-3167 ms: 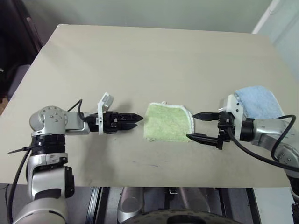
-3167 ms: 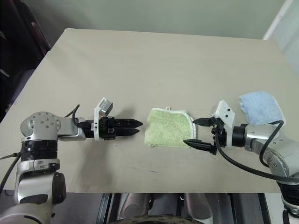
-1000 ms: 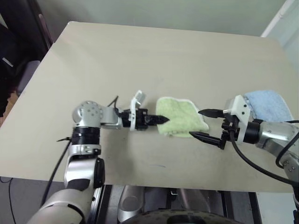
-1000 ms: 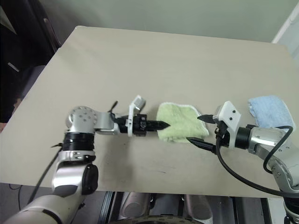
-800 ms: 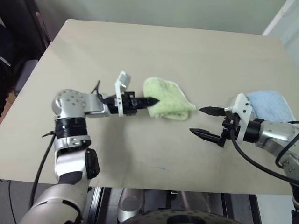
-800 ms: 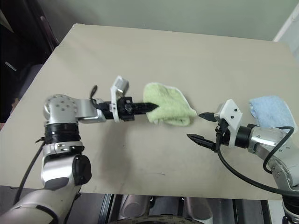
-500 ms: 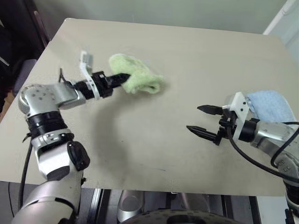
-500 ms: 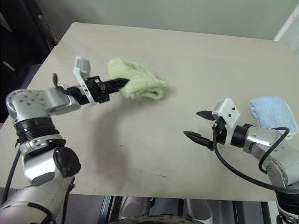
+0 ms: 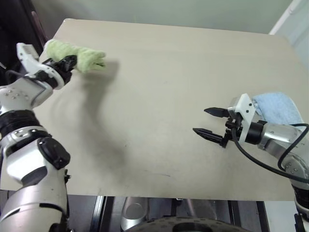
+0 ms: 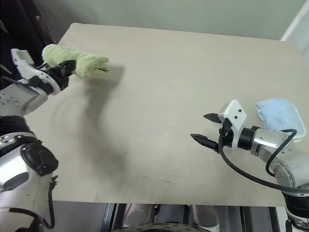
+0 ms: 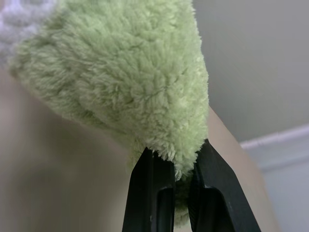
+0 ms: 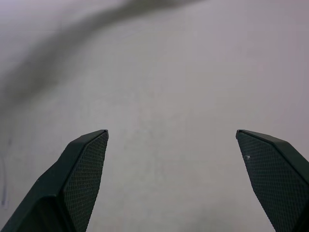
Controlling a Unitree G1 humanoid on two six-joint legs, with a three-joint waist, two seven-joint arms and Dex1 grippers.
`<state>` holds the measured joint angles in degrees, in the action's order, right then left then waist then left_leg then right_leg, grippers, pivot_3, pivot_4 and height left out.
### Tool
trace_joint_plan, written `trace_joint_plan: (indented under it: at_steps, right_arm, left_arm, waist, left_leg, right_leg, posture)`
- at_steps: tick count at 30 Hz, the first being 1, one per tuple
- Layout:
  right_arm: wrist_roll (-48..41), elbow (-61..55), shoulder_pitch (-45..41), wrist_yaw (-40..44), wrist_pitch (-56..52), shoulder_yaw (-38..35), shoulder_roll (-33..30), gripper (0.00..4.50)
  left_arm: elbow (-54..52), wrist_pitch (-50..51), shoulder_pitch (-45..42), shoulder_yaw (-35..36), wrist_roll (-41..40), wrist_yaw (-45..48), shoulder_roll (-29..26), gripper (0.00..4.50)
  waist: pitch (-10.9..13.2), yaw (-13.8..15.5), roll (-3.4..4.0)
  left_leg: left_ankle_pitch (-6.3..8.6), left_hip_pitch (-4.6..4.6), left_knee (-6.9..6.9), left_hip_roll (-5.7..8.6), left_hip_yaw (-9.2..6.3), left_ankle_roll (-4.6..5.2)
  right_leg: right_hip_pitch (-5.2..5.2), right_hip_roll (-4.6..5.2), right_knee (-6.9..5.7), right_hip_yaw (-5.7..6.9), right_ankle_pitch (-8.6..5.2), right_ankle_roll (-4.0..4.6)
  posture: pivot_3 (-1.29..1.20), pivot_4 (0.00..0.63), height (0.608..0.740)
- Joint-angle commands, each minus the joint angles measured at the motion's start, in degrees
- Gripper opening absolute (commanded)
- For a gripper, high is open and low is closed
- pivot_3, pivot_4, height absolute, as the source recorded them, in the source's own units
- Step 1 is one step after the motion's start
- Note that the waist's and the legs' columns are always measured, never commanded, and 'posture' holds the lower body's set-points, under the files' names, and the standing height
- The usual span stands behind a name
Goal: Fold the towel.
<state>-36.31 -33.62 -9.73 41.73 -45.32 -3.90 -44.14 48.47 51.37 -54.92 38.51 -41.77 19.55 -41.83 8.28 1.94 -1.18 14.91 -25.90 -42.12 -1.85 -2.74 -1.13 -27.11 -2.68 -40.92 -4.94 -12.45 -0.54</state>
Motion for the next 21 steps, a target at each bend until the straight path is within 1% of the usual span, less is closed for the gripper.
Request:
trace_joint_plan:
  at_steps: [1, 7, 9, 12, 16, 19, 21]
  right_arm:
    - [0.0, -1.1, -0.2, 1.2, 0.6, -0.4, -1.4, 4.5]
    - [1.0, -1.0, 0.0, 2.1, 1.3, 0.4, -2.7, 4.5]
    - [2.1, -0.8, 0.3, 2.7, 2.1, 1.2, -3.3, 4.5]
    - [4.7, -0.1, 1.0, 3.5, 4.0, 3.5, -3.9, 4.5]
    - [6.2, 0.7, 0.5, 4.1, 5.6, 4.9, -3.7, 4.5]
    - [6.9, 1.4, 0.0, 4.3, 6.4, 5.2, -3.4, 4.5]
    - [7.2, 1.5, -0.1, 4.3, 6.7, 5.3, -3.2, 4.5]
  left_arm:
    - [0.7, -2.4, 2.0, 2.7, -0.2, -0.3, -1.7, 0.01]
    - [-4.4, 1.8, 10.2, 5.6, -2.1, -1.7, -2.3, 0.01]
    - [-6.9, 3.4, 12.5, 6.5, -3.2, -1.9, -2.1, 0.01]
    - [-10.2, 4.1, 15.6, 9.0, -4.8, -4.0, -0.9, 0.01]
    - [-13.3, 3.5, 18.0, 10.0, -5.5, -6.4, 1.8, 0.01]
    - [-13.7, 2.0, 18.3, 11.0, -5.7, -8.1, 3.9, 0.01]
    - [-13.3, 1.3, 18.1, 11.6, -5.9, -9.0, 5.0, 0.01]
  waist:
    - [0.0, 0.0, 0.0]
    - [0.0, -0.1, -0.04]
    - [0.0, -0.1, -0.11]
    - [0.0, -0.1, -0.17]
    - [0.0, -0.1, -0.17]
    - [0.0, -0.1, -0.19]
    - [0.0, -0.1, -0.2]
  left_leg:
    - [-0.04, -0.05, 0.0, 0.0, 0.0, -0.06]
    - [-0.1, -0.09, -0.03, 0.01, 0.01, -0.17]
    - [-0.24, -0.11, -0.03, 0.0, 0.0, -0.42]
    - [-0.23, -0.11, -0.04, 0.0, -0.02, -0.4]
    - [-0.19, -0.07, -0.04, 0.0, 0.0, -0.32]
    - [-0.05, -0.06, -0.05, 0.0, 0.0, 0.07]
    - [-0.12, -0.05, -0.06, -0.01, 0.0, 0.1]
  right_leg:
    - [-0.05, 0.0, -0.01, 0.0, 0.07, -0.07]
    - [-0.05, 0.0, -0.02, 0.04, 0.15, -0.05]
    - [-0.07, -0.01, -0.02, 0.07, 0.14, 0.0]
    - [-0.05, -0.01, -0.02, 0.09, 0.09, 0.27]
    - [-0.03, -0.01, -0.02, 0.08, 0.17, 0.45]
    - [-0.01, -0.01, -0.02, 0.09, 0.36, 0.44]
    - [-0.01, -0.01, -0.02, 0.11, 0.44, 0.35]
  posture:
    - [0.0, 0.15, 0.697]
    - [0.0, 0.15, 0.697]
    - [0.0, 0.15, 0.697]
    - [0.0, 0.15, 0.697]
    - [0.0, 0.15, 0.697]
    - [0.0, 0.15, 0.697]
    - [0.0, 0.15, 0.697]
